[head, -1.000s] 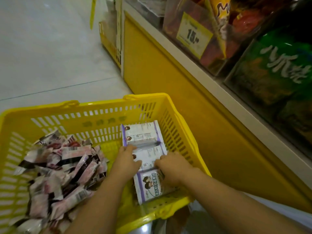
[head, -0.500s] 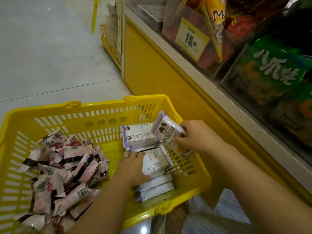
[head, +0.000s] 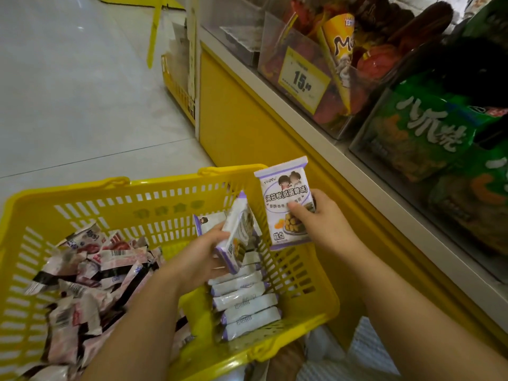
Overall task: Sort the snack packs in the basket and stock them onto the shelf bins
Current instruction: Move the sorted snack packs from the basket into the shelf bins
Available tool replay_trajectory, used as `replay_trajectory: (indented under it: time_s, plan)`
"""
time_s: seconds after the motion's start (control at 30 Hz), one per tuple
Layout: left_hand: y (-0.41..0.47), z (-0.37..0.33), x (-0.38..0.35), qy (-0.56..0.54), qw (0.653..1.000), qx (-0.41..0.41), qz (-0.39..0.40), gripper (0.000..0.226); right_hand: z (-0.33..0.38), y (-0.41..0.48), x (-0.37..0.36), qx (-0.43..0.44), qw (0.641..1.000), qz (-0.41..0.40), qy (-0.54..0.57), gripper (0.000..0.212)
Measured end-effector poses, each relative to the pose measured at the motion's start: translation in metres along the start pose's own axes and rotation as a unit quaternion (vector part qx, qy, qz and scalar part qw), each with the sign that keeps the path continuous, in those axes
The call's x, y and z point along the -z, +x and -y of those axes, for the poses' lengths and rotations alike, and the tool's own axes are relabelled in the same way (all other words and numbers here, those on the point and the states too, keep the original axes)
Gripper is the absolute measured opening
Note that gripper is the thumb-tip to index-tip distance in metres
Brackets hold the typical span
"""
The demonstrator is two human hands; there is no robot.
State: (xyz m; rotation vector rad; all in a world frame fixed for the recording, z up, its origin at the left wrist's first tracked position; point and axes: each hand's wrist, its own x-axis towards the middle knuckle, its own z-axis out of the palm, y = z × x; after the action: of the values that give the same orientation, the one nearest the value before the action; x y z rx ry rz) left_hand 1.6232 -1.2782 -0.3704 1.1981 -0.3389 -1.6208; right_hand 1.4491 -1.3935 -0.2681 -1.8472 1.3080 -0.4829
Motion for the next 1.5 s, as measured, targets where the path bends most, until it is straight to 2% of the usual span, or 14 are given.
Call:
replay_trajectory:
  time_s: [0.17, 0.23, 0.33, 0.4, 0.5, 0.63, 0.77, 0.87, 0.93, 1.07, 1.2, 1.27, 1.4, 1.5]
  plan:
    - [-0.006, -0.007, -0.014, -0.108, 0.991, -0.036, 0.077, 0.050, 0.000, -0.009, -0.017, -0.091, 0.975, 0.081, 0.185, 0.019]
    - [-0.007, -0.007, -0.022, -0.088, 0.991, -0.053, 0.086, 0.048, -0.003, -0.013, -0.026, -0.106, 0.965, 0.107, 0.213, 0.017]
    - [-0.005, -0.006, -0.029, -0.025, 0.995, -0.065, 0.066, 0.059, -0.004, -0.016, -0.035, -0.114, 0.949, 0.108, 0.274, 0.017]
    - [-0.002, -0.005, -0.028, -0.006, 0.995, -0.082, 0.056, 0.060, -0.003, -0.016, -0.040, -0.094, 0.949, 0.102, 0.283, 0.017]
    - [-0.004, -0.010, -0.022, 0.023, 0.994, -0.099, 0.035, 0.059, -0.001, -0.016, -0.052, -0.028, 0.971, 0.096, 0.217, 0.018]
    - [-0.006, -0.017, -0.008, 0.129, 0.976, -0.152, -0.091, 0.053, 0.002, -0.014, -0.073, -0.021, 0.969, 0.132, 0.207, 0.021]
    - [-0.011, -0.019, 0.012, 0.140, 0.927, -0.233, -0.260, 0.056, -0.015, 0.006, -0.091, -0.120, 0.978, 0.076, 0.152, 0.043]
    - [-0.014, -0.020, 0.024, 0.141, 0.872, -0.324, -0.338, 0.067, -0.025, 0.013, -0.112, -0.266, 0.941, 0.053, 0.204, 0.047]
    - [-0.014, -0.022, 0.027, 0.134, 0.854, -0.357, -0.353, 0.066, -0.029, 0.015, -0.125, -0.340, 0.898, 0.047, 0.277, 0.032]
    - [-0.009, -0.019, 0.028, 0.140, 0.844, -0.364, -0.368, 0.072, -0.031, 0.026, -0.145, -0.373, 0.839, 0.011, 0.396, 0.013]
    - [-0.005, -0.012, 0.031, 0.145, 0.845, -0.353, -0.375, 0.076, -0.032, 0.036, -0.158, -0.401, 0.796, -0.021, 0.453, 0.036]
    - [-0.005, -0.012, 0.033, 0.140, 0.841, -0.357, -0.381, 0.076, -0.032, 0.039, -0.161, -0.402, 0.796, -0.029, 0.451, 0.039]
    - [-0.005, -0.012, 0.033, 0.137, 0.833, -0.363, -0.394, 0.076, -0.028, 0.042, -0.164, -0.369, 0.810, -0.033, 0.455, 0.019]
    - [-0.006, -0.013, 0.034, 0.140, 0.831, -0.366, -0.394, 0.075, -0.018, 0.040, -0.157, -0.287, 0.886, -0.080, 0.355, 0.018]
